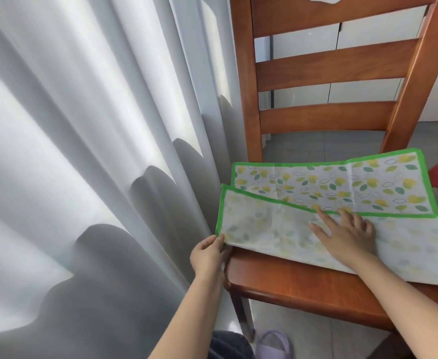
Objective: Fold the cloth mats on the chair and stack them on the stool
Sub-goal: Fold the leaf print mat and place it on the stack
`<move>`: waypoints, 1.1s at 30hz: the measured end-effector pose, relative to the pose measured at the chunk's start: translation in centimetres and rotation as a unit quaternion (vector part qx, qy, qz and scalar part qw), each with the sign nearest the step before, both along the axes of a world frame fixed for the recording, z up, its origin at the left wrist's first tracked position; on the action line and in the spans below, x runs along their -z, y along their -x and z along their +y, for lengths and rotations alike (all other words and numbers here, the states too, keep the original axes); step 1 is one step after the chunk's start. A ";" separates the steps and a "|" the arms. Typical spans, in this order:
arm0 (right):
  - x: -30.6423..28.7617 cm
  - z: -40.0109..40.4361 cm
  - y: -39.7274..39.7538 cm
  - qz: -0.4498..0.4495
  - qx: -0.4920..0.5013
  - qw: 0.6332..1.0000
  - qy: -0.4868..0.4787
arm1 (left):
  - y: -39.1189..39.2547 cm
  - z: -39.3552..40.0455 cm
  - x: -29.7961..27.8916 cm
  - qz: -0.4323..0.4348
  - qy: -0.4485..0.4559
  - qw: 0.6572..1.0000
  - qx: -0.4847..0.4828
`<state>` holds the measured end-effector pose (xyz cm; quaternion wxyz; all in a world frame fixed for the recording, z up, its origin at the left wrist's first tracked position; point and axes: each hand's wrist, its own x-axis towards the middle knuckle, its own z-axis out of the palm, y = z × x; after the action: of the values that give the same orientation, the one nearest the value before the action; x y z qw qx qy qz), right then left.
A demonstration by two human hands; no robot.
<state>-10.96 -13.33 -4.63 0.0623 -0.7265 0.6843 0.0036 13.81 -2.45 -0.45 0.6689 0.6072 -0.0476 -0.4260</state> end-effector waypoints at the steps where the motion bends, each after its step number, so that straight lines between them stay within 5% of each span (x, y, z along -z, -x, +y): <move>1: 0.0 0.0 0.0 0.001 0.000 1.000 0.000 | -0.2 0.1 -0.2 -0.008 0.003 1.000 0.001; 15: -0.3 0.3 -0.1 -0.001 -0.012 1.000 -0.008 | -8.7 0.1 -1.4 -0.121 0.002 0.931 0.345; 23: -0.3 0.1 0.1 0.001 -0.009 1.000 -0.004 | -6.8 1.0 0.1 -0.118 -0.003 0.937 0.330; 33: -0.3 0.0 -0.1 0.005 0.003 1.000 -0.011 | -5.6 -1.2 -0.2 -0.064 0.137 0.971 0.186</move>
<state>-10.82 -13.30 -4.29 0.0670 -0.7239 0.6865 0.0144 19.39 -3.61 -0.28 0.6504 0.5162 -0.2604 -0.4926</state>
